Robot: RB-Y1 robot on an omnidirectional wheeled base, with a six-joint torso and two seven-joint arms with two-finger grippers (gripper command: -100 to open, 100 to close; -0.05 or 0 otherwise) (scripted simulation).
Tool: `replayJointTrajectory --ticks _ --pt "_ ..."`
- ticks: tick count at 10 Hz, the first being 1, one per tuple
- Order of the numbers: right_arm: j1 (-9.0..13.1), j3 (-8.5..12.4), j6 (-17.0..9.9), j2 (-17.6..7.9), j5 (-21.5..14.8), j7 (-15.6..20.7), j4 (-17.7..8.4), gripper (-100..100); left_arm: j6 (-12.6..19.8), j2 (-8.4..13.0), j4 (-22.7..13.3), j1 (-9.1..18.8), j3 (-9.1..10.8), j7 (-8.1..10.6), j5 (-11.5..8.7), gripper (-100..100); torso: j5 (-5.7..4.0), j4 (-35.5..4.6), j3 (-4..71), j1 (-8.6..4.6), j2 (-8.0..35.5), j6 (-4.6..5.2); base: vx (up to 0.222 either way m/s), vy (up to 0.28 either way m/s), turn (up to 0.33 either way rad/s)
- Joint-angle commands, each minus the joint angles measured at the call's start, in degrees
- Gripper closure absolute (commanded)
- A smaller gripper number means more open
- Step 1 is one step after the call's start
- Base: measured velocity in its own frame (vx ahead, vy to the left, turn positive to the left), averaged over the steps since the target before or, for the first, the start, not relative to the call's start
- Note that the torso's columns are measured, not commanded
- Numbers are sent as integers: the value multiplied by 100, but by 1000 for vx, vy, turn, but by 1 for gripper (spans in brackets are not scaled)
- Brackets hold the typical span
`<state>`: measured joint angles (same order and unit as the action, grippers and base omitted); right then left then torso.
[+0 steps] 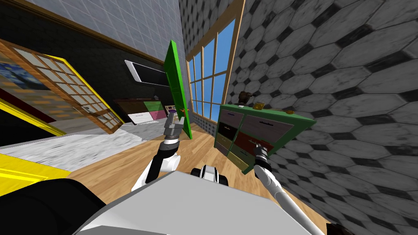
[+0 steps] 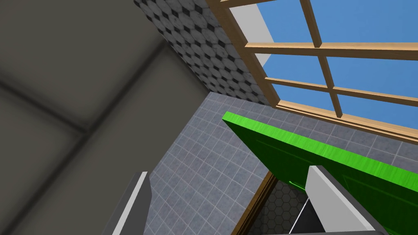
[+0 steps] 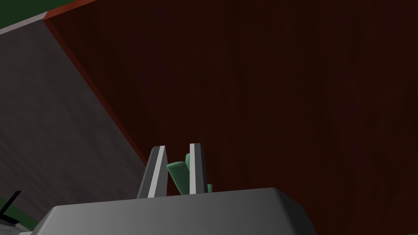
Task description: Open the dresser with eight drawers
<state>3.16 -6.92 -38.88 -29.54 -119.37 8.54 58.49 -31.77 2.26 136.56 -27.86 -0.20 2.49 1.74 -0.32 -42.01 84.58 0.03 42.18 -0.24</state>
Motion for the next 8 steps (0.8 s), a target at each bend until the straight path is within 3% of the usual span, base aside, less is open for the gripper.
replayJointTrajectory --ticks 1,2,6,7,8 --pt "25 -66 222 -8 42 27 3 100 0 0 0 0 0 0 0 0 0 0 7 0 -11 -11 -159 97 -11" --pt "17 -21 120 -30 32 17 5 100 0 0 0 1 0 0 0 0 2 0 14 -8 -21 -13 -83 43 -14" --pt "-1 -91 256 -15 24 26 69 100 0 0 0 0 0 0 0 0 4 -1 7 -1 -11 -2 -138 105 -28" --pt "125 6 170 107 247 302 157 -100 0 0 0 1 0 0 0 0 4 -2 10 1 -15 -12 -125 5 64" --pt "125 6 170 107 247 424 157 -100 0 1 0 0 1 0 0 0 11 -10 20 -39 -30 1 -44 -79 61"
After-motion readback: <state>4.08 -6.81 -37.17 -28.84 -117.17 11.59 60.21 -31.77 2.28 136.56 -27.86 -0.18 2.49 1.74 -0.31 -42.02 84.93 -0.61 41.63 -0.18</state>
